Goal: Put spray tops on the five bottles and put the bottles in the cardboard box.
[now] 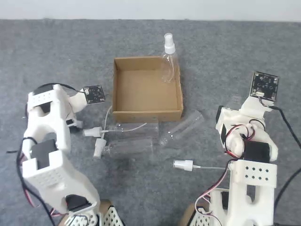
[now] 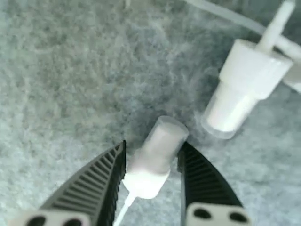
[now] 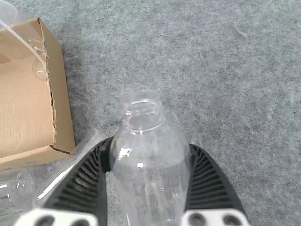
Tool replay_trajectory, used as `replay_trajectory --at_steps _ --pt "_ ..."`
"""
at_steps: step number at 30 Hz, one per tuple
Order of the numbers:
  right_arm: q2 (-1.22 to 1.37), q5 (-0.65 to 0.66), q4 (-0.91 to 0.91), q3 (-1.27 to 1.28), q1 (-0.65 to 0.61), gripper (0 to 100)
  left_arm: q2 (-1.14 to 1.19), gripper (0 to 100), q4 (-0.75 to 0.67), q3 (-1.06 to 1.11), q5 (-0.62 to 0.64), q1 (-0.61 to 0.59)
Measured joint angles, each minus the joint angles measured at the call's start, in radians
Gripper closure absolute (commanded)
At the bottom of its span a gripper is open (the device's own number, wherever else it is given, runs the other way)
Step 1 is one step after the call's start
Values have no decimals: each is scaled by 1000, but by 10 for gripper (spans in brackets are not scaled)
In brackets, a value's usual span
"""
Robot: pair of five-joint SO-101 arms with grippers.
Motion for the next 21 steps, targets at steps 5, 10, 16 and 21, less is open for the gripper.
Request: replay_trajectory --at_steps 5,10,16,21 --pt "0 0 0 0 0 954 0 807 0 0 57 9" --pt "0 0 0 0 0 954 0 778 -25 -5 120 15" --pt "0 0 0 0 0 954 0 798 -40 -6 133 18" --pt "0 0 0 0 0 954 0 798 -40 -6 137 34"
